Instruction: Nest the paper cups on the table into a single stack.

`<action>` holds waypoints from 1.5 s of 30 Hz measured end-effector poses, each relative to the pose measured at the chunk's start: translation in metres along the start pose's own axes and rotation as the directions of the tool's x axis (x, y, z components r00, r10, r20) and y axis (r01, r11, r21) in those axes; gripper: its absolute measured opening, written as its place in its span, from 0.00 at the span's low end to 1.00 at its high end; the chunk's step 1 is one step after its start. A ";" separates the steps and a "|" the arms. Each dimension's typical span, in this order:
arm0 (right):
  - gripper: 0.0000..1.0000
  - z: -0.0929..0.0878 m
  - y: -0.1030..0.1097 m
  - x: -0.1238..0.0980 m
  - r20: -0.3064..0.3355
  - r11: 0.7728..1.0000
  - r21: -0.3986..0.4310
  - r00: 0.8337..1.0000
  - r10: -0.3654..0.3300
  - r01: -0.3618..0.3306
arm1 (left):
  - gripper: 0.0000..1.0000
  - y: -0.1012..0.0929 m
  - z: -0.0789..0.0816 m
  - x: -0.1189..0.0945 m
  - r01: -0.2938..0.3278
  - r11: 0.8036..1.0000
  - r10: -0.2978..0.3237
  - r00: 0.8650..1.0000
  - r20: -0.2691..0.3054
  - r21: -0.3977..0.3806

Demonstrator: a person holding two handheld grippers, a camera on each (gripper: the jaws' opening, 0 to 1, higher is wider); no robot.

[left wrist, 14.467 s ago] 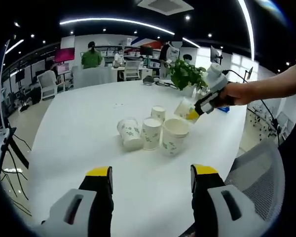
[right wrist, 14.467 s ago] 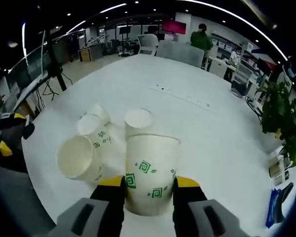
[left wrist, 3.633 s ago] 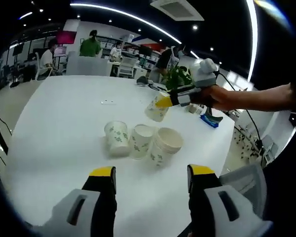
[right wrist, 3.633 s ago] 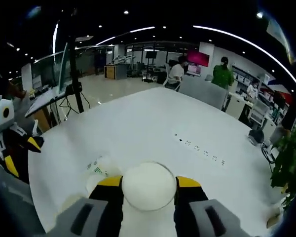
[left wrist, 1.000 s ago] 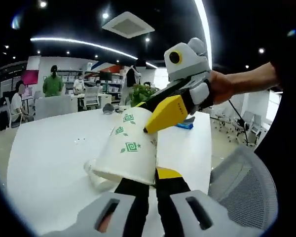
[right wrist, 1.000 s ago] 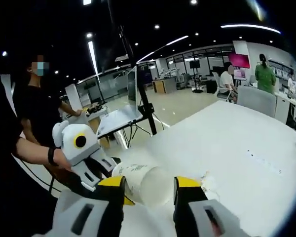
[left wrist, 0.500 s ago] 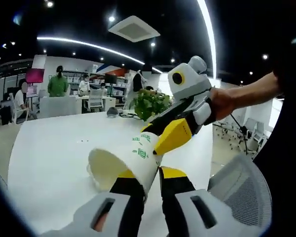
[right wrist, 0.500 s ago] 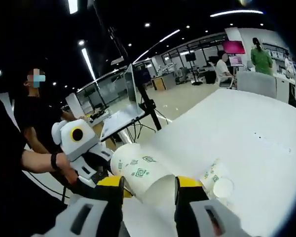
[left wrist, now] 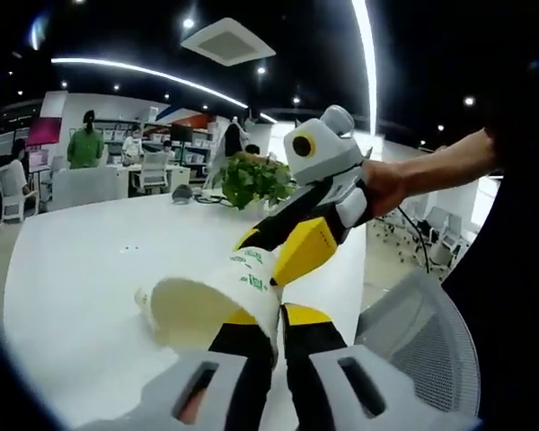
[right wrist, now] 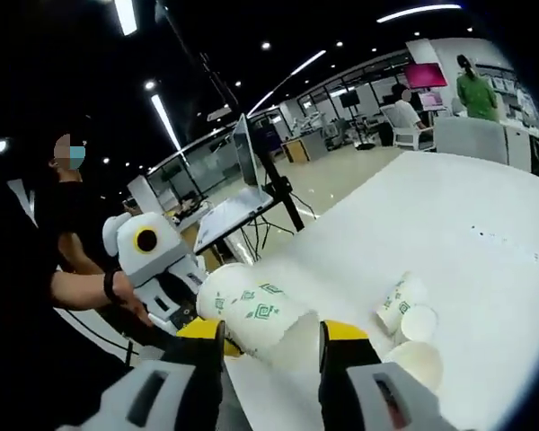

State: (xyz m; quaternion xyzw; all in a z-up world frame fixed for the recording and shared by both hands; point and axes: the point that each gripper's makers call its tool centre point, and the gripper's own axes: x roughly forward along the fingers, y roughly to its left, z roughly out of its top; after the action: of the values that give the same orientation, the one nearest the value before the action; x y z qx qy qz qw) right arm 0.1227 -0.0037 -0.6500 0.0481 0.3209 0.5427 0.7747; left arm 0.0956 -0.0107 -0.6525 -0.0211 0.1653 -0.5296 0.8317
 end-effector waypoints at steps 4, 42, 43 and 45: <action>0.41 -0.006 0.000 -0.004 -0.009 1.000 -0.023 1.000 -0.017 0.017 | 0.00 -0.002 0.000 0.001 0.009 1.000 -0.009 1.000 -0.003 -0.001; 0.82 -0.048 -0.053 -0.072 0.051 0.914 -0.125 0.922 -0.383 0.386 | 0.00 0.039 -0.007 0.079 0.168 0.947 -0.043 0.912 -0.408 0.275; 0.82 -0.049 -0.052 -0.073 0.050 0.913 -0.124 0.922 -0.385 0.388 | 0.00 0.041 -0.008 0.082 0.182 0.939 -0.041 0.903 -0.428 0.293; 0.82 -0.053 -0.055 -0.074 0.047 0.911 -0.122 0.919 -0.391 0.394 | 0.00 0.031 -0.013 0.087 0.223 0.922 -0.050 0.879 -0.475 0.316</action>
State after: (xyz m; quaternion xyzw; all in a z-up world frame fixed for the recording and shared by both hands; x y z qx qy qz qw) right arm 0.1223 -0.1051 -0.6822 -0.0617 0.2798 0.3950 0.8728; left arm 0.1525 -0.0721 -0.6934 0.2458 0.2544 -0.5991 0.7183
